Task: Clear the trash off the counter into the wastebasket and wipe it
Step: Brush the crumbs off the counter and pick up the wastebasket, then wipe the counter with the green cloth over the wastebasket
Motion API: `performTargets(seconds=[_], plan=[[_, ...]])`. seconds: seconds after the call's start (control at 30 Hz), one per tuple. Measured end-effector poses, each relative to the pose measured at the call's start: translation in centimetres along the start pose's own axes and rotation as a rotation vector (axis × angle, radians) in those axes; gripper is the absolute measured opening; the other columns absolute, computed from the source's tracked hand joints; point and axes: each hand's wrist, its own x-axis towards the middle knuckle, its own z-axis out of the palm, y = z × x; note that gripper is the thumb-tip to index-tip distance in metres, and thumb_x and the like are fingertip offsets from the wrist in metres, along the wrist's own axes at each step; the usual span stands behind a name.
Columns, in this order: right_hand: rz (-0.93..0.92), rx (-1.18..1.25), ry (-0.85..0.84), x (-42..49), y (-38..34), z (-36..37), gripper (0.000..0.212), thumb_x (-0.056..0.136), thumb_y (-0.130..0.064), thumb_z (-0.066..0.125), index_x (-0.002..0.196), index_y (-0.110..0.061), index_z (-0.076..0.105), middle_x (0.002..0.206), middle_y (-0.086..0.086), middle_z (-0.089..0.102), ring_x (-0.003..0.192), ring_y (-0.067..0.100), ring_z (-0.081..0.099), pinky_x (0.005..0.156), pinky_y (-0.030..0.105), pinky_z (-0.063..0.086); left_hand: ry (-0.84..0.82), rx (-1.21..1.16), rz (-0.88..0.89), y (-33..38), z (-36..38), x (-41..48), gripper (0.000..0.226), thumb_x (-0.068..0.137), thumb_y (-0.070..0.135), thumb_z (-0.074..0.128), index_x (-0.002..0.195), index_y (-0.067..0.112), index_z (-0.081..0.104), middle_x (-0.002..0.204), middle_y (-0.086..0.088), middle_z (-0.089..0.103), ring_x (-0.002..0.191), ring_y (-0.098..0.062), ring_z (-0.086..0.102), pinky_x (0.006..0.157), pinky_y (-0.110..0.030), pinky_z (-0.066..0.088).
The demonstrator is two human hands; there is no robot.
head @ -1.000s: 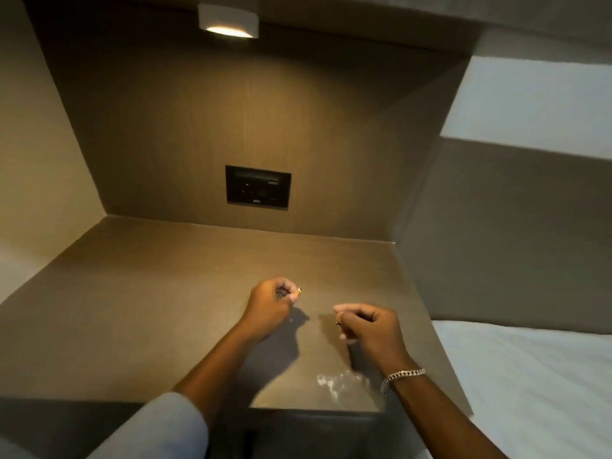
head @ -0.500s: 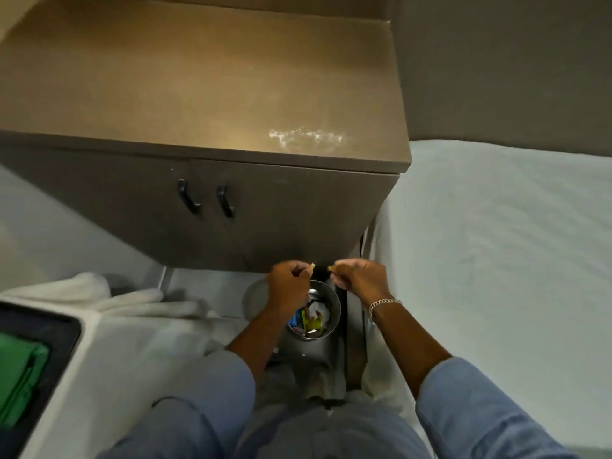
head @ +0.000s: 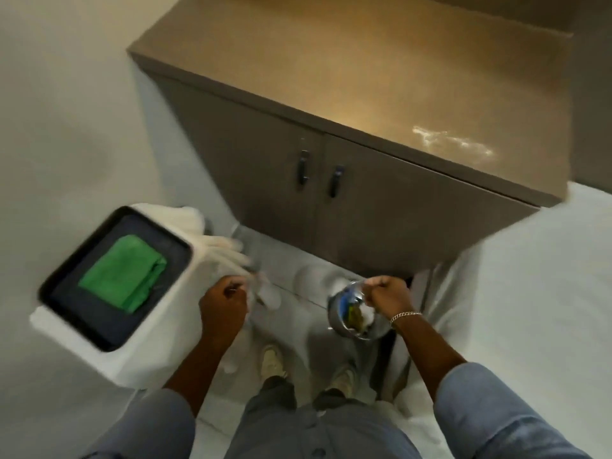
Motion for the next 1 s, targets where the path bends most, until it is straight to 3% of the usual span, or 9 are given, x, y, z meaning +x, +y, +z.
performTargets(seconds=[0.07, 0.13, 0.23, 0.3, 0.47, 0.57, 0.77, 0.9, 1.0], plan=[[-0.141, 0.005, -0.115, -1.5, -5.0, 5.0, 0.01, 0.073, -0.002, 0.069, 0.067, -0.01, 0.072, 0.078, 0.031, 0.071, 0.066, 0.031, 0.064, 0.079, 0.057, 0.058, 0.194, -0.12, -0.032, -1.0, -4.5, 0.5, 0.014, 0.087, 0.003, 0.057, 0.093, 0.006, 0.069, 0.087, -0.017, 0.07, 0.085, -0.038, 0.067, 0.078, -0.054, 0.057], [-0.338, -0.002, -0.27, -3.9, -10.1, 11.2, 0.008, 0.077, 0.0, 0.07, 0.08, -0.007, 0.073, 0.078, 0.027, 0.071, 0.067, 0.033, 0.066, 0.077, 0.057, 0.058, 0.433, -0.166, -0.098, -2.2, -9.1, 1.5, 0.012, 0.086, 0.002, 0.057, 0.085, 0.004, 0.068, 0.083, -0.016, 0.068, 0.085, -0.039, 0.065, 0.077, -0.038, 0.053], [-0.654, -0.119, -0.407, -7.9, -16.1, 19.9, 0.012, 0.077, -0.014, 0.074, 0.087, -0.008, 0.072, 0.078, 0.011, 0.073, 0.071, 0.027, 0.069, 0.073, 0.038, 0.058, 0.644, -0.052, -0.264, -4.1, -14.1, 3.9, 0.017, 0.087, 0.01, 0.054, 0.085, -0.001, 0.066, 0.09, -0.025, 0.068, 0.09, -0.04, 0.063, 0.071, -0.033, 0.039], [-0.838, -0.228, -0.439, -10.2, -18.1, 25.1, 0.018, 0.076, -0.017, 0.074, 0.089, -0.007, 0.07, 0.08, 0.01, 0.072, 0.073, 0.025, 0.066, 0.072, 0.03, 0.052, 0.558, -0.029, -0.406, -5.9, -16.0, 5.6, 0.029, 0.089, 0.021, 0.055, 0.094, -0.005, 0.065, 0.099, -0.028, 0.068, 0.096, -0.041, 0.064, 0.077, -0.039, 0.047], [-0.916, -0.68, -0.505, -11.6, -17.5, 32.5, 0.065, 0.081, -0.029, 0.068, 0.136, -0.006, 0.04, 0.13, 0.023, 0.052, 0.116, 0.04, 0.051, 0.1, 0.047, 0.043, 0.306, -0.391, -0.597, -8.1, -16.7, 8.5, 0.038, 0.084, 0.023, 0.066, 0.115, 0.0, 0.06, 0.112, -0.021, 0.065, 0.096, -0.036, 0.065, 0.066, -0.04, 0.058], [-0.934, -0.612, -0.484, -11.3, -16.5, 32.4, 0.061, 0.085, -0.018, 0.062, 0.139, -0.007, 0.038, 0.131, 0.023, 0.051, 0.118, 0.04, 0.049, 0.102, 0.045, 0.041, 0.285, -0.673, -0.635, -7.2, -17.0, 8.9, 0.011, 0.081, 0.009, 0.067, 0.091, 0.006, 0.062, 0.102, -0.018, 0.065, 0.08, -0.028, 0.065, 0.064, -0.038, 0.056], [-1.101, -0.134, -0.263, -11.7, -14.2, 23.8, 0.044, 0.08, -0.009, 0.069, 0.122, -0.005, 0.058, 0.115, 0.015, 0.065, 0.101, 0.029, 0.062, 0.088, 0.044, 0.053, 0.329, -0.618, -0.235, -1.8, -14.6, 6.2, 0.011, 0.074, 0.008, 0.071, 0.077, 0.017, 0.064, 0.081, -0.006, 0.068, 0.074, -0.022, 0.066, 0.053, -0.029, 0.055], [-1.05, -0.299, 0.017, -9.8, -7.5, 15.6, 0.083, 0.071, -0.029, 0.071, 0.145, -0.02, 0.033, 0.151, 0.012, 0.033, 0.14, 0.027, 0.032, 0.114, 0.037, 0.03, -0.029, -0.47, 0.041, 1.5, -6.8, 3.7, 0.021, 0.078, 0.001, 0.068, 0.084, 0.021, 0.065, 0.081, 0.001, 0.071, 0.07, -0.009, 0.068, 0.056, -0.019, 0.056], [-0.945, -0.44, 0.181, -6.3, -1.0, 11.8, 0.1, 0.068, -0.031, 0.071, 0.15, -0.027, 0.014, 0.161, 0.014, 0.013, 0.148, 0.033, 0.013, 0.114, 0.056, 0.024, -0.377, -0.322, 0.048, 2.0, 2.4, 2.9, 0.02, 0.078, -0.004, 0.066, 0.087, 0.014, 0.064, 0.084, -0.01, 0.072, 0.075, -0.019, 0.07, 0.062, -0.03, 0.059]])
